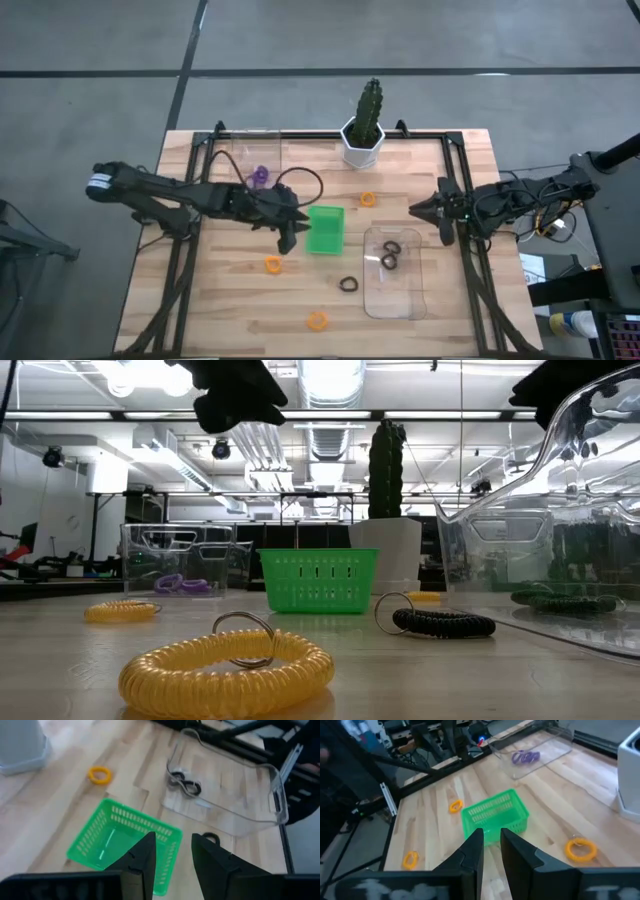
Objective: Sort spring keychains
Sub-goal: Put the black spring keychain into the bottom transparent bin
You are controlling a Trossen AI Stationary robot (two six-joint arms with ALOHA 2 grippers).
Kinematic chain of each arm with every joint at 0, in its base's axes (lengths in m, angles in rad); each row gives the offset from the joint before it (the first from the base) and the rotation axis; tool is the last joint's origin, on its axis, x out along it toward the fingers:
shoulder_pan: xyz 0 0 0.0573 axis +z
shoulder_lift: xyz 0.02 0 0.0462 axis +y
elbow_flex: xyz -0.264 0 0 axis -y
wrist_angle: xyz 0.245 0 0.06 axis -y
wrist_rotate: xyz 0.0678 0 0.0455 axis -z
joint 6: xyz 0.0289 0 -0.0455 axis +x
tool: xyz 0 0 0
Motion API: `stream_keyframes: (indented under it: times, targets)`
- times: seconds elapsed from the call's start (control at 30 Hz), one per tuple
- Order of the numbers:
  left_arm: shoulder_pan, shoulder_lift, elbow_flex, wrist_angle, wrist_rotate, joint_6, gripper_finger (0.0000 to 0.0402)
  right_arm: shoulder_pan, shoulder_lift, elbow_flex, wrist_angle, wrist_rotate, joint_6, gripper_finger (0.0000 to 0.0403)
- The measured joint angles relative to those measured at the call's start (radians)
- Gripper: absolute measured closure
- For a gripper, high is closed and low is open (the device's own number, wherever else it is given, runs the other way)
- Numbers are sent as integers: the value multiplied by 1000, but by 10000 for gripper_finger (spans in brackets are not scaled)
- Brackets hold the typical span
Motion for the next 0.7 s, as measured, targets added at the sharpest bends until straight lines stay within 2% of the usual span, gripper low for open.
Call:
stream_keyframes:
  times: [0.23, 0.4, 0.7]
  targets:
    - [-5, 46, 54, 0, 72, 51, 284, 0, -7, -13, 7, 0, 39, 342]
    - [-34, 99, 163, -31, 81, 127, 284, 0, -7, -14, 55, 0, 9, 342]
    - [-127, 331, 509, -380, 30, 127, 284, 0, -19, -14, 66, -1, -72, 342]
